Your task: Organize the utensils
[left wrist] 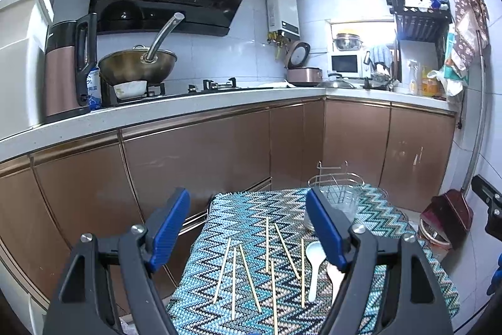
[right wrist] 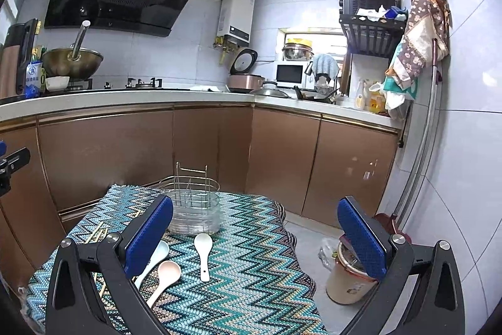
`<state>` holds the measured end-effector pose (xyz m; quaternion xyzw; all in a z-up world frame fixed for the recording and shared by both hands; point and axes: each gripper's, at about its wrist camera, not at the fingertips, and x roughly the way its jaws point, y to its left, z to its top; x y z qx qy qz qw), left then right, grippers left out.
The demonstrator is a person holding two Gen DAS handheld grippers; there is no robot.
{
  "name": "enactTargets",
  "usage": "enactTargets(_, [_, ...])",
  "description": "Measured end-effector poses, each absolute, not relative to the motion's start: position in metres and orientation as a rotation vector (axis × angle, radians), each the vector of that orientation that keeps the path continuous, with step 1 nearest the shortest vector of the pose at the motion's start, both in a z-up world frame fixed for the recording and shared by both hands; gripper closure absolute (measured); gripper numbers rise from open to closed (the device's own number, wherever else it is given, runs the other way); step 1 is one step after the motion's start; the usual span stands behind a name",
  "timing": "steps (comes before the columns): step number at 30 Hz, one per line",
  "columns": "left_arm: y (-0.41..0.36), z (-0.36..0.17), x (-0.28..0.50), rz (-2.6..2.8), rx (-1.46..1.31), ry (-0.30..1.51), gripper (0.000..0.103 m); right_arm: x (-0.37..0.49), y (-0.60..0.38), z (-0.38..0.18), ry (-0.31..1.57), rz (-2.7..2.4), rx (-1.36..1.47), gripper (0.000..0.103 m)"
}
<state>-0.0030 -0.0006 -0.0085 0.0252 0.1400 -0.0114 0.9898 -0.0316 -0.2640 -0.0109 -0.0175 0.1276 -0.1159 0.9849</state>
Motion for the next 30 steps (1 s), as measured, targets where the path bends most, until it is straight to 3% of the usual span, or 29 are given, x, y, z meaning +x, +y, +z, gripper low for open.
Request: enactTargets(30, [-0.008,-0.007,-0.004,0.004,0.057,0.294,0.028,-0.044,-0.282,-0.006,0.206,-0.239,-0.046,0.000])
